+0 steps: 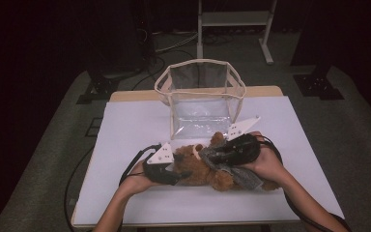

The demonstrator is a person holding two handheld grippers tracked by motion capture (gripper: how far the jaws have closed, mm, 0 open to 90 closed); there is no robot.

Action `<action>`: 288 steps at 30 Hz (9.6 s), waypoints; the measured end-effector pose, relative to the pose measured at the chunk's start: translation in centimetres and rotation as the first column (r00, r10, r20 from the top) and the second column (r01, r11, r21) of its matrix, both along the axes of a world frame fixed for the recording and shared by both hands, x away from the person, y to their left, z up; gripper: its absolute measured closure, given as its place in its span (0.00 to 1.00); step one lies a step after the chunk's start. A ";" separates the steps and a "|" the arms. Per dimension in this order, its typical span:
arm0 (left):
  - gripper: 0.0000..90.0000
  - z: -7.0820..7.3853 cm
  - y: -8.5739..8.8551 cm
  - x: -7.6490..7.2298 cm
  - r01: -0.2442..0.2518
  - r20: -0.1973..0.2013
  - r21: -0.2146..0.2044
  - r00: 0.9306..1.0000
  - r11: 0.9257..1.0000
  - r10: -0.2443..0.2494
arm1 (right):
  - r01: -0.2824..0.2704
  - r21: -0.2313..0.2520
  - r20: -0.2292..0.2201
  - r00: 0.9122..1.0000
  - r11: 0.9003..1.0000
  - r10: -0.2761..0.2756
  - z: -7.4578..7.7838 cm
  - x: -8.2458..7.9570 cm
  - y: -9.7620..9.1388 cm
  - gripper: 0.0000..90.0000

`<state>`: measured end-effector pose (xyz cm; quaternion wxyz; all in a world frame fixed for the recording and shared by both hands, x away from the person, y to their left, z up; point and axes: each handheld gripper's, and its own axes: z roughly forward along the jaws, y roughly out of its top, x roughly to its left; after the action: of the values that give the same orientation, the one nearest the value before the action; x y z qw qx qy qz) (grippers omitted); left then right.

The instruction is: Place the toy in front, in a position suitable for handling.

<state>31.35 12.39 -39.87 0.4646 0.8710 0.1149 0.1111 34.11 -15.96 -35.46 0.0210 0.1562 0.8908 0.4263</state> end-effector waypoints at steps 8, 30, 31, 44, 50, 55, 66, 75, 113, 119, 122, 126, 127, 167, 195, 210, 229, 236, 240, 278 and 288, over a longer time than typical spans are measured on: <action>0.48 0.0 -0.2 -0.2 0.019 -0.002 0.009 1.000 1.000 -0.019 | 0.053 0.003 0.014 0.998 0.999 -0.053 0.5 -0.3 -2.4 0.76; 0.48 -0.3 -0.5 -0.3 0.021 0.005 0.003 1.000 1.000 -0.021 | -0.037 0.015 -0.008 0.999 0.999 0.037 0.2 -0.2 1.4 0.76; 0.48 -0.2 -0.5 -0.3 0.024 0.010 0.009 1.000 1.000 -0.024 | -0.035 0.019 -0.013 0.999 0.999 0.035 0.1 -0.2 1.2 0.76; 0.46 0.0 0.5 0.2 -0.002 -0.017 0.005 1.000 1.000 0.002 | -0.007 -0.016 0.002 1.000 1.000 0.007 0.0 -0.8 -0.5 0.76; 0.50 -0.2 0.3 0.3 -0.001 -0.019 -0.016 1.000 1.000 0.000 | -0.072 0.007 0.012 0.997 0.997 0.072 0.9 -1.0 1.8 0.76; 0.50 -0.2 0.3 0.3 0.003 -0.019 -0.015 1.000 1.000 -0.003 | -0.133 0.000 0.002 0.991 0.991 0.133 0.5 -1.3 4.6 0.76; 0.49 -0.2 0.3 0.1 0.015 -0.020 -0.009 1.000 1.000 -0.015 | -0.085 0.007 0.024 0.996 0.996 0.085 1.2 -0.7 2.6 0.76; 0.47 0.1 0.5 0.1 0.020 -0.013 -0.004 1.000 1.000 -0.020 | 0.006 0.025 -0.016 1.000 1.000 -0.006 1.0 1.1 0.4 0.76; 0.43 1.0 -0.2 -1.6 0.167 -0.025 -0.022 0.986 0.986 -0.167 | 0.098 0.014 -0.057 0.994 0.995 -0.098 0.9 2.0 -2.8 0.76; 0.35 1.1 -0.8 -1.4 0.142 -0.006 -0.058 0.990 0.988 -0.142 | 0.024 0.002 -0.065 0.998 1.000 -0.023 -0.6 -0.3 -1.4 0.76; 0.36 0.9 -1.1 -1.6 0.167 -0.025 -0.042 0.985 0.985 -0.168 | 0.019 -0.019 -0.038 0.999 1.000 -0.020 -0.1 -0.9 -1.4 0.76; 0.40 0.8 -0.9 -1.9 0.199 -0.022 -0.008 0.980 0.980 -0.199 | 0.068 -0.004 -0.018 0.998 0.998 -0.068 0.8 -0.3 -3.2 0.76; 0.40 0.8 -0.9 -2.0 0.216 -0.021 -0.002 0.976 0.976 -0.216 | 0.083 0.000 -0.014 0.996 0.997 -0.083 1.0 -0.1 -3.5 0.76; 0.41 1.2 -2.0 -0.8 -0.010 0.019 -0.032 1.000 0.999 0.010 | 0.106 0.052 -0.009 0.994 0.993 -0.106 0.9 -4.4 -5.9 0.76; 0.53 -0.2 -0.3 0.1 -0.102 -0.020 -0.040 0.995 0.994 0.101 | -0.037 -0.016 0.020 0.999 0.999 0.038 1.0 0.0 4.1 0.76; 0.51 -0.2 -0.4 -1.3 0.017 -0.003 0.035 1.000 0.999 -0.017 | -0.048 -0.022 -0.055 0.997 0.999 0.047 1.8 3.5 6.8 0.76; 0.38 1.4 0.4 -1.6 0.136 -0.049 -0.015 0.989 0.991 -0.136 | 0.044 0.077 -0.065 0.997 0.996 -0.039 4.2 2.4 -0.6 0.76; 0.31 2.2 -1.6 -0.4 0.113 -0.027 -0.067 0.993 0.991 -0.115 | 0.161 0.108 -0.029 0.987 0.981 -0.159 6.5 1.2 -7.5 0.76; 0.29 1.6 -2.2 0.1 0.103 -0.044 -0.050 0.993 0.993 -0.105 | 0.218 0.096 -0.016 0.976 0.971 -0.217 7.0 0.5 -10.2 0.76; 0.23 2.1 -1.7 -0.2 0.174 -0.138 -0.062 0.974 0.983 -0.181 | 0.103 0.114 -0.084 0.992 0.988 -0.094 -1.9 -2.6 -5.5 0.76; 0.26 2.2 -1.9 -0.6 0.199 -0.144 -0.037 0.969 0.979 -0.202 | 0.146 0.133 -0.077 0.988 0.980 -0.136 -1.4 -2.6 -6.9 0.76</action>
<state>30.73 10.47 -37.65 0.4734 0.8787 0.0615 -0.0024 31.52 -22.88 -36.82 0.0100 0.2346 0.8459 0.4789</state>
